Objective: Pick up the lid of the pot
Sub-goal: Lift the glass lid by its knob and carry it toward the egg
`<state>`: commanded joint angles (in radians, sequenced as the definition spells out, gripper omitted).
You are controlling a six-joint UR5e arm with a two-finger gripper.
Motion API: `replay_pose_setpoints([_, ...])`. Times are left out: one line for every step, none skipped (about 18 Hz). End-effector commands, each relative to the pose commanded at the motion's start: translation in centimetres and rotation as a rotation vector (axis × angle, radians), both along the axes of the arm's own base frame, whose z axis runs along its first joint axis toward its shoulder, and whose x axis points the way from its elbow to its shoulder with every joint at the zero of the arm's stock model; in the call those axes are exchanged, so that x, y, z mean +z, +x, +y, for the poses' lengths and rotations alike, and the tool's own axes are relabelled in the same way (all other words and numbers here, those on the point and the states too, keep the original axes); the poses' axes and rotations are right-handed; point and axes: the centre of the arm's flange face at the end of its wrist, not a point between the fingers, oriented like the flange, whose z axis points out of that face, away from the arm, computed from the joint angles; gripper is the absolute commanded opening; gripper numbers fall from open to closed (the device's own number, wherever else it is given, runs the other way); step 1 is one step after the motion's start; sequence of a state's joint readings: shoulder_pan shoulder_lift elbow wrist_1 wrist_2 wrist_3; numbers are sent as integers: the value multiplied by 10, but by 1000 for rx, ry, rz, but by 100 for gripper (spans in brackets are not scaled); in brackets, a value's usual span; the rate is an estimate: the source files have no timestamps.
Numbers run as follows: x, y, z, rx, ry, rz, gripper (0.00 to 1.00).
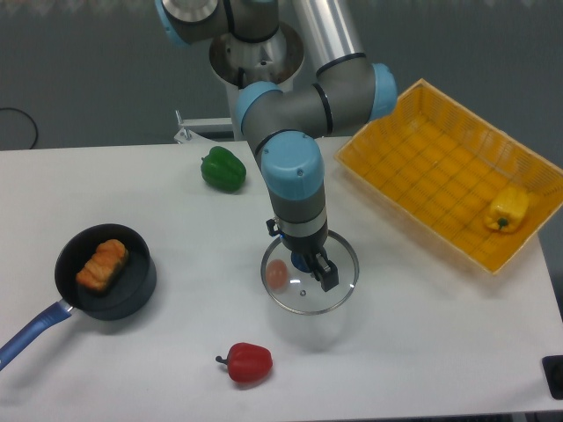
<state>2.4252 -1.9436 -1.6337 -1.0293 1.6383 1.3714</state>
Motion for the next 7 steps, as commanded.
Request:
replay_pose_setpoints([1, -1, -2, 3, -1, 1, 53])
replay_pose_setpoints([0, -1, -3, 3, -4, 0, 53])
replay_pose_setpoints([-1, -2, -4, 5, -7, 0, 53])
replay_pose_setpoints([-1, -2, -4, 5, -7, 0, 53])
replay_pose_setpoints([-1, -2, -5, 7, -8, -2, 53])
replay_pose_setpoints([0, -2, -4, 5, -6, 1, 53])
replay_pose_setpoints([0, -2, -4, 5, -6, 1, 53])
